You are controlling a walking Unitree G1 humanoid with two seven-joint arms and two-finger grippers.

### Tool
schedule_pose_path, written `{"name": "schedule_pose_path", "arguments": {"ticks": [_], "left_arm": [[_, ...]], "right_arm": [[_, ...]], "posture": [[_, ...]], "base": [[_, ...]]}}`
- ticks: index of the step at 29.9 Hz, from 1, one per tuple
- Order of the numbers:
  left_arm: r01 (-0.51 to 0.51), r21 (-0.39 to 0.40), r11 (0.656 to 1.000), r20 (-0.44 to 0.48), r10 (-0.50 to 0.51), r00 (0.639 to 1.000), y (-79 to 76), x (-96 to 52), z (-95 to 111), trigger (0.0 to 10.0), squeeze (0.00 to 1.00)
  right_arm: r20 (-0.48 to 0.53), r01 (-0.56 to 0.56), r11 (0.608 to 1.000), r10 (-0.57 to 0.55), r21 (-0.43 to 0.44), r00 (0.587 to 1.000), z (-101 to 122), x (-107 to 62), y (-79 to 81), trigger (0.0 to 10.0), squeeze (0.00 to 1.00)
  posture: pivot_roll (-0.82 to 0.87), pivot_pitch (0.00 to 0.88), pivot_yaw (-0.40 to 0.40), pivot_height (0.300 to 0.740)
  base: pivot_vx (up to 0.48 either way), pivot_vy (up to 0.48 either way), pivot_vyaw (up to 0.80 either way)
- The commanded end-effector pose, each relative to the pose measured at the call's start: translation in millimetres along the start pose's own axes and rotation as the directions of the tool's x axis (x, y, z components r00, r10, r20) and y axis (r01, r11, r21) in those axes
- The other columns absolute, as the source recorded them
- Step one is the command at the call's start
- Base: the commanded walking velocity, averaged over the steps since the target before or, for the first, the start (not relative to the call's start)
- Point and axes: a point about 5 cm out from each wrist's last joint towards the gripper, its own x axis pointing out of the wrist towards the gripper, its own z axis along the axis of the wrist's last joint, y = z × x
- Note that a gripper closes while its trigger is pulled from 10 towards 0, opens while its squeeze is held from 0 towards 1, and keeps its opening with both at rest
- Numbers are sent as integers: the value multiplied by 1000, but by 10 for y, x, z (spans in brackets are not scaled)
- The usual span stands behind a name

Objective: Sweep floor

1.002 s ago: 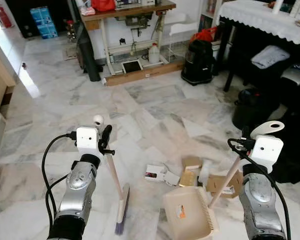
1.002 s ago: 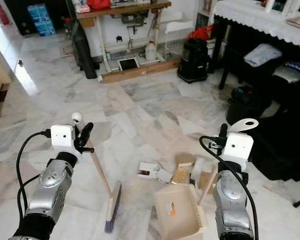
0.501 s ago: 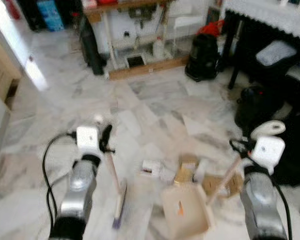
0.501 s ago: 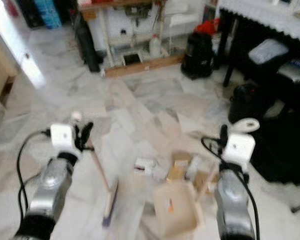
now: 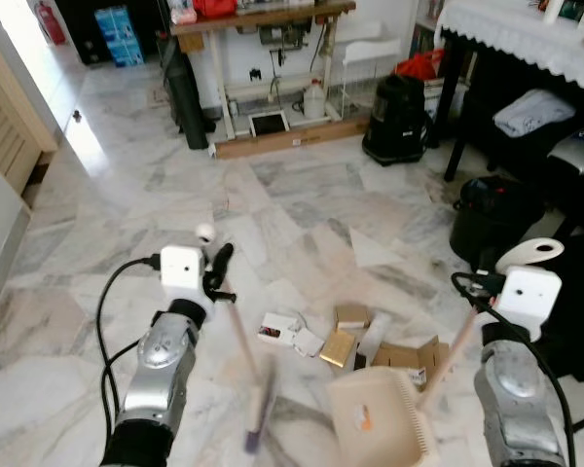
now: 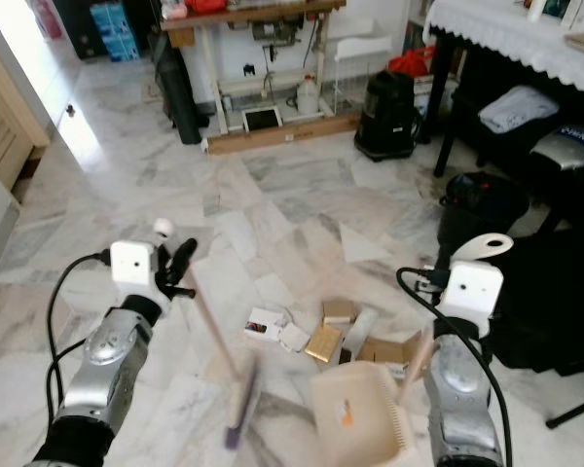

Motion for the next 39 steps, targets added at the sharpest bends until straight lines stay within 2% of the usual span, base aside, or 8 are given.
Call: {"name": "schedule_pose_path", "arguments": {"ticks": [1, 5, 17, 39], "left_arm": [[12, 5, 1000, 22, -12, 1000, 40, 38, 98, 10000, 0], [14, 6, 1000, 22, -14, 1000, 40, 52, 98, 10000, 0], [-51, 44, 998, 32, 49, 998, 126, 19, 112, 10000, 0], [-83, 55, 995, 46, 80, 996, 156, 10, 123, 10000, 0]], "right_arm": [[8, 27, 1000, -26, -14, 1000, 16, -9, -7, 10000, 0], [11, 36, 999, -36, -3, 999, 12, -27, -52, 10000, 0], [42, -17, 1000, 16, 12, 999, 85, 13, 64, 10000, 0], [44, -46, 999, 46, 17, 998, 93, 5, 98, 10000, 0]], "posture": [[-118, 0, 41, 740], [-123, 0, 45, 740], [-119, 0, 39, 740], [-122, 0, 35, 740]], "base": [[0, 0, 0], [0, 0, 0], [24, 0, 0], [289, -315, 0]]}}
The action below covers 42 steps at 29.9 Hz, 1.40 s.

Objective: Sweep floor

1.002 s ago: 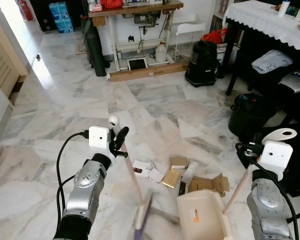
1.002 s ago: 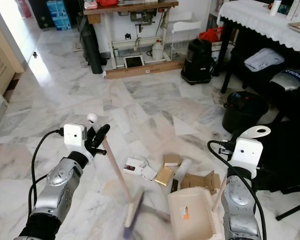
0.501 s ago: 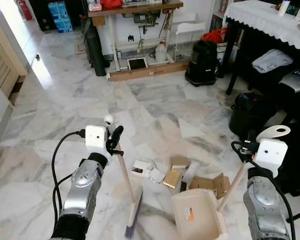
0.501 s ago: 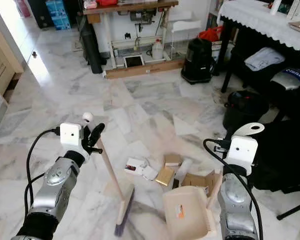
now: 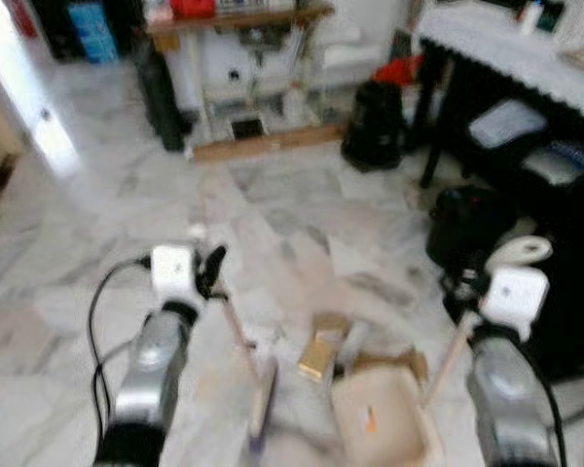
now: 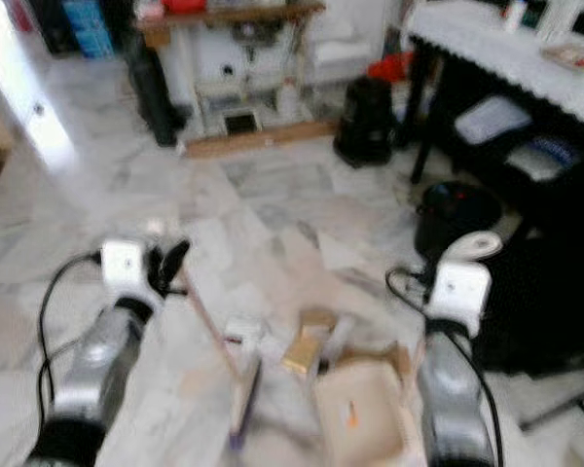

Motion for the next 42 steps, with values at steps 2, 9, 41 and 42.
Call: {"name": "schedule_pose_path", "arguments": {"ticks": [2, 9, 41, 42], "left_arm": [[21, -2, 1000, 51, -21, 998, -80, 51, 94, 10000, 0], [17, -5, 1000, 56, -16, 998, -75, 52, 99, 10000, 0], [24, -25, 999, 74, -22, 997, -114, 58, 121, 10000, 0], [25, -25, 999, 74, -23, 997, -116, 57, 121, 10000, 0]], "right_arm": [[44, 20, 1000, -20, -15, 999, 86, 26, -83, 10000, 0], [52, 14, 1000, -14, -10, 999, 102, 30, -74, 10000, 0], [246, 185, 961, -132, -205, 960, 567, 149, -364, 10000, 0], [245, 185, 958, -130, -217, 961, 559, 147, -361, 10000, 0]], "posture": [[-123, 0, 35, 740], [-123, 0, 33, 740], [-132, 0, 33, 740], [-131, 0, 33, 740]], "base": [[255, -274, 0], [214, -195, 0], [0, 0, 0], [0, 0, 0]]}}
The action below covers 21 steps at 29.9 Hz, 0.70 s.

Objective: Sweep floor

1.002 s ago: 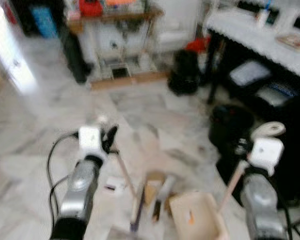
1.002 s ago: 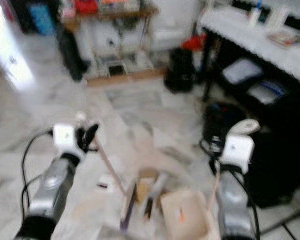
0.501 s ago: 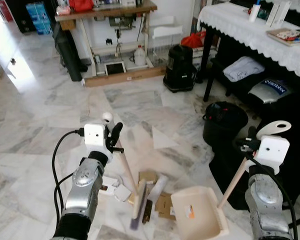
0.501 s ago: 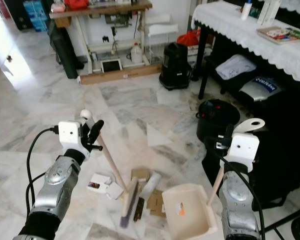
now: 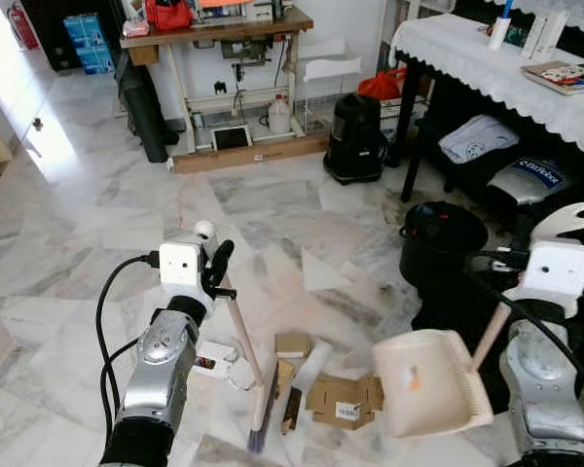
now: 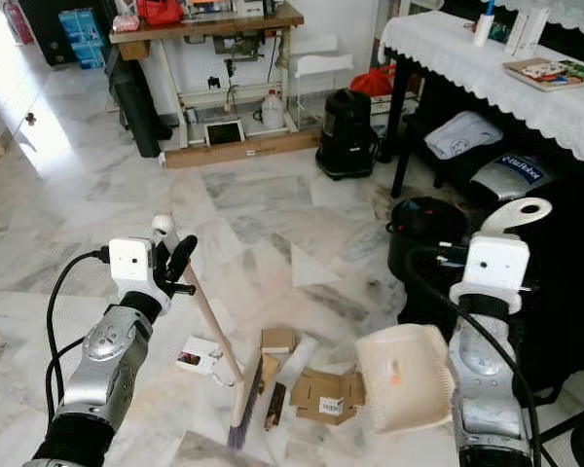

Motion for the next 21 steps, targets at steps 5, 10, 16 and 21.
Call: {"name": "schedule_pose_path", "arguments": {"ticks": [5, 10, 16, 21], "left_arm": [[7, 11, 1000, 54, -7, 999, 2, 27, 111, 10000, 0], [23, 6, 1000, 42, -23, 999, -9, 17, 97, 10000, 0], [34, 0, 999, 41, -34, 999, -29, 22, 96, 10000, 0], [40, -1, 999, 38, -40, 998, -27, 22, 95, 10000, 0]], "right_arm": [[41, 15, 998, -13, -56, 999, 66, 9, 7, 10000, 0], [-7, 42, 999, -42, -35, 999, -3, -31, 18, 10000, 0], [-190, 231, 973, -230, -19, 954, -249, -191, -170, 10000, 0], [-189, 256, 965, -261, -49, 947, -250, -216, -235, 10000, 0]], "posture": [[-125, 0, 34, 740], [-129, 0, 38, 740], [-131, 0, 45, 740], [-131, 0, 46, 740]], "base": [[0, 0, 0], [0, 0, 0], [0, 0, 0], [0, 0, 0]]}}
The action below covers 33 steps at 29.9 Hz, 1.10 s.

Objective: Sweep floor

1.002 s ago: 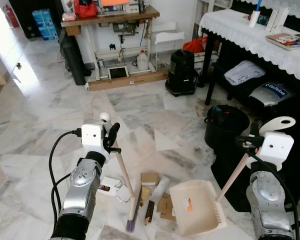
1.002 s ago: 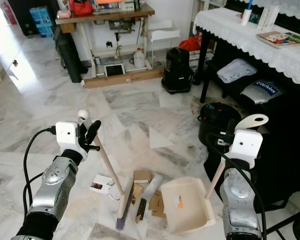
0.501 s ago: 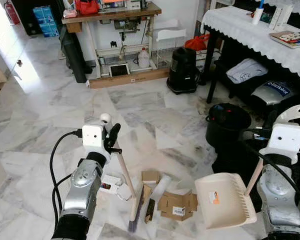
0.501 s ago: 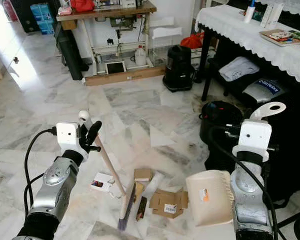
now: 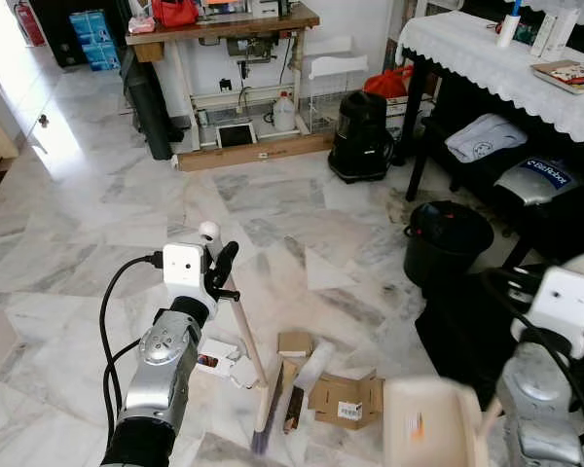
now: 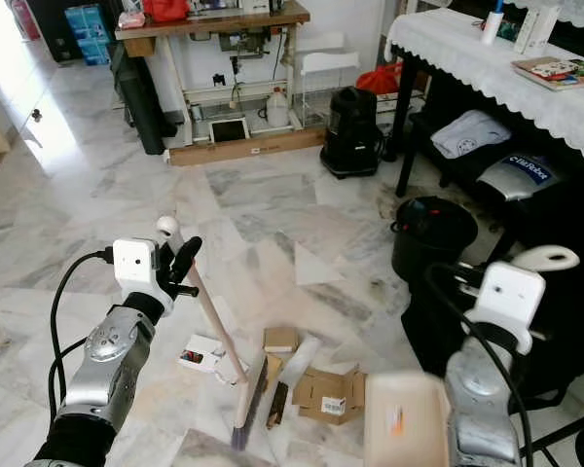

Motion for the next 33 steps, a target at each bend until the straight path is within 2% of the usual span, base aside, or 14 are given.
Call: {"name": "schedule_pose_path", "arguments": {"ticks": [1, 8, 13, 20, 27, 33], "left_arm": [[14, 3, 1000, 43, -14, 999, 1, 25, 106, 10000, 0], [20, -1, 1000, 39, -20, 999, -20, 20, 97, 10000, 0], [19, -2, 1000, 37, -19, 999, -15, 10, 90, 10000, 0], [15, -4, 1000, 34, -14, 999, -13, 1, 86, 10000, 0], [11, -1, 1000, 30, -11, 999, 1, -12, 76, 10000, 0], [16, -2, 1000, 27, -16, 1000, -11, -14, 71, 10000, 0]], "right_arm": [[71, 34, 999, -35, 9, 997, 171, 33, -40, 10000, 0], [53, 40, 999, -40, 10, 998, 128, 46, -26, 10000, 0], [47, -2, 1000, 1, 20, 999, 59, 55, 36, 10000, 0], [4, -65, 998, 65, -19, 998, -169, 8, 141, 10000, 0], [5, -63, 998, 63, -6, 998, -163, 6, 154, 10000, 0], [29, -103, 994, 103, 24, 994, -198, 3, 214, 10000, 0]], "posture": [[-131, 0, 46, 740], [-125, 0, 44, 740], [-121, 0, 43, 740], [-113, 0, 45, 740], [-114, 0, 50, 740], [-112, 0, 53, 740]], "base": [[0, 0, 0], [0, 0, 0], [0, 0, 0], [0, 0, 0], [0, 0, 0], [0, 0, 0]]}}
